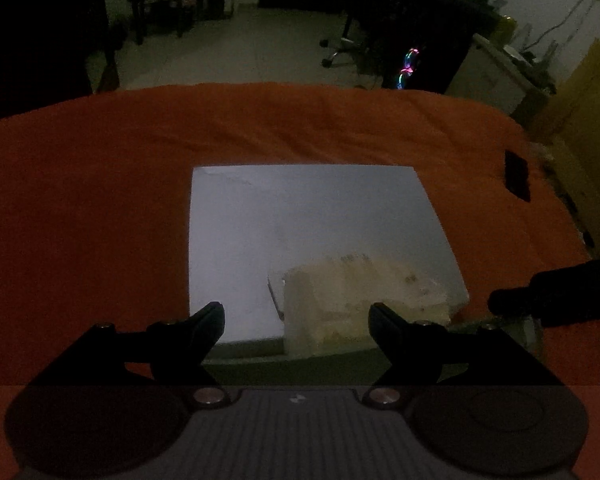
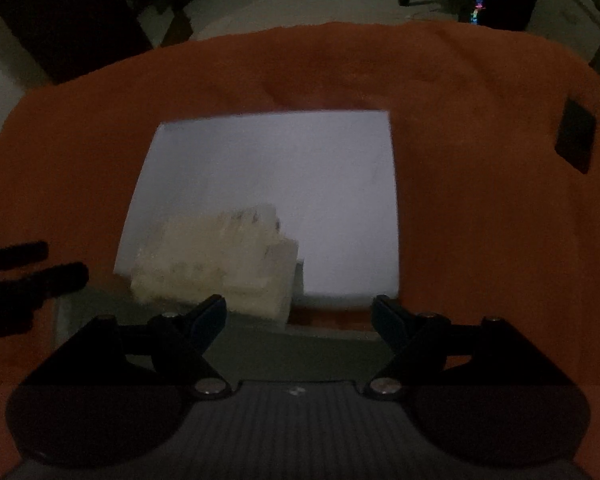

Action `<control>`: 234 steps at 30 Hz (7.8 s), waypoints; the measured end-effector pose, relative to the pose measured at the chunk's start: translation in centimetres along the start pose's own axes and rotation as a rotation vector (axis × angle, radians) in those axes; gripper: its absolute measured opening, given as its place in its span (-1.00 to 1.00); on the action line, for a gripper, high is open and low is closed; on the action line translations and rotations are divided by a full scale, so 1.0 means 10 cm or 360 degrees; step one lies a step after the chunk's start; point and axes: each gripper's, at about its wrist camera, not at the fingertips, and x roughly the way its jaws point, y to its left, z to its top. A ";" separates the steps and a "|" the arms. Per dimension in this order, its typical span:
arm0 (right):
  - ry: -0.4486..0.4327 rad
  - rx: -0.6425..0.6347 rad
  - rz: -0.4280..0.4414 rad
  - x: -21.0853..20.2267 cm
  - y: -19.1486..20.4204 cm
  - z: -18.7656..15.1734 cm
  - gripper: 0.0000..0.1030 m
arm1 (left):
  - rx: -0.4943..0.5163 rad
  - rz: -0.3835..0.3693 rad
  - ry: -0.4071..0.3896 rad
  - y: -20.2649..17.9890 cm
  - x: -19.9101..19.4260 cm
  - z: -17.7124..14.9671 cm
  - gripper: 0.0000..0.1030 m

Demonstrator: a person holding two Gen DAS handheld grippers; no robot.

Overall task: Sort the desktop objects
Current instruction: 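Move both tools back out of the box to the crumpled paper bag, then grasp the crumpled paper bag with the right tool, then carry the paper bag into the box and open the right tool, then move both tools toward the white remote control on the sheet, then close both tools around the white remote control together, then carry the remote into the box with both tools and open them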

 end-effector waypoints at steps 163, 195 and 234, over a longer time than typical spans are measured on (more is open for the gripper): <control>0.0249 -0.2505 0.0245 1.52 0.79 0.06 -0.11 | 0.1798 -0.0547 0.0286 -0.19 1.34 0.54 0.40; 0.0374 -0.2673 0.0356 1.84 0.45 -0.11 -0.05 | 0.1897 -0.0638 0.0399 0.00 1.85 0.14 -0.21; 0.0257 -0.2696 0.0236 0.36 0.66 -1.51 -0.05 | 0.2009 -0.0500 0.0285 -0.27 0.17 -1.02 -0.21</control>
